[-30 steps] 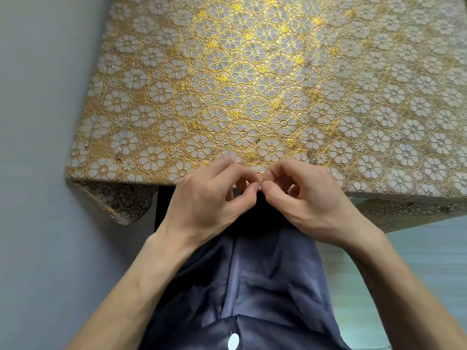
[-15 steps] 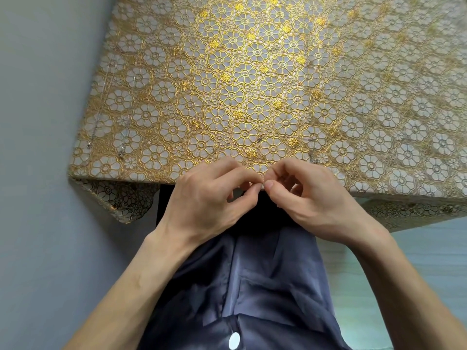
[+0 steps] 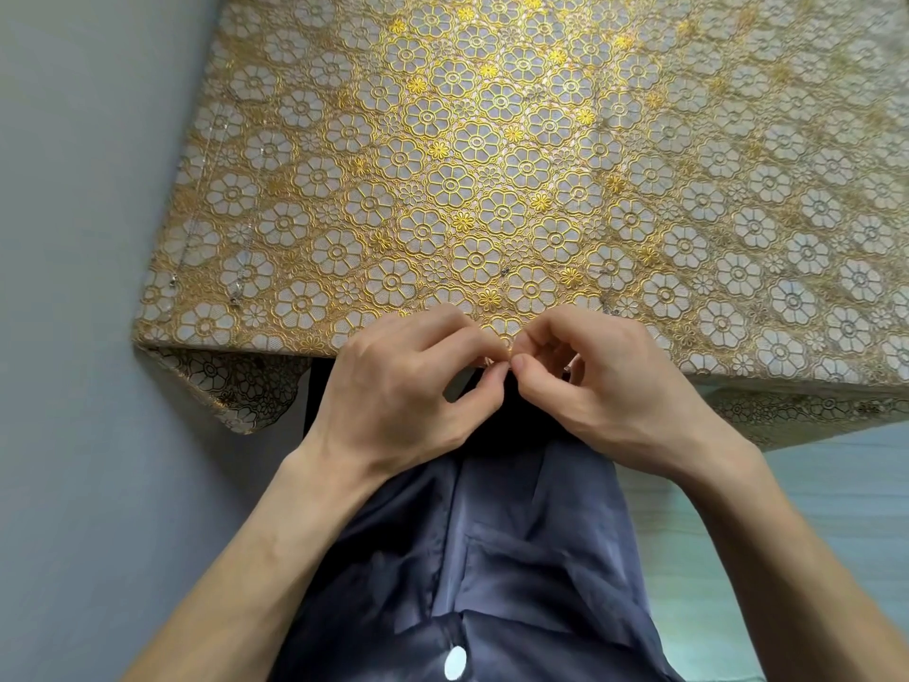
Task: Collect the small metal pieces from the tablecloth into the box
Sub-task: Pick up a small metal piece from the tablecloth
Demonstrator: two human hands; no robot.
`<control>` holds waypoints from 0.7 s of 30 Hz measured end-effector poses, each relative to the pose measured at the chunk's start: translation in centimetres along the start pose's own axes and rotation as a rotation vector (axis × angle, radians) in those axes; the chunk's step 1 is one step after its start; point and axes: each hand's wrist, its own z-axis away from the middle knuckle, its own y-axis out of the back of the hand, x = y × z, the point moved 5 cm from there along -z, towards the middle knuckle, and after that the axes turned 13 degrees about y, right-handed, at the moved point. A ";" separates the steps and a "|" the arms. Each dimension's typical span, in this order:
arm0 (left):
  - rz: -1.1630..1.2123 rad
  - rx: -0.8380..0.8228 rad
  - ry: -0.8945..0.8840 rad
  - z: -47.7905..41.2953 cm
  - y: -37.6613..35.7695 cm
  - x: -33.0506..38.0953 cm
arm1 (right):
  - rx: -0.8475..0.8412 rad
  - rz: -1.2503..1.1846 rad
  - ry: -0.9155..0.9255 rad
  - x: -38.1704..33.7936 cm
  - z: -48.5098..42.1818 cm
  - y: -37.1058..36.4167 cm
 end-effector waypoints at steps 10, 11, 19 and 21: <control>-0.044 0.053 -0.024 -0.3 -0.2 0.3 | 0.028 0.004 -0.012 -0.2 0.1 0.3; -0.012 0.049 0.001 -0.3 -0.2 0.2 | 0.037 -0.016 -0.017 -0.2 0.1 0.3; 0.173 0.079 0.182 -0.2 -0.4 -0.4 | 0.104 -0.155 -0.111 0.2 0.4 0.1; 0.187 0.079 0.229 -0.3 -0.1 -0.9 | 0.115 -0.204 -0.141 0.5 0.5 0.2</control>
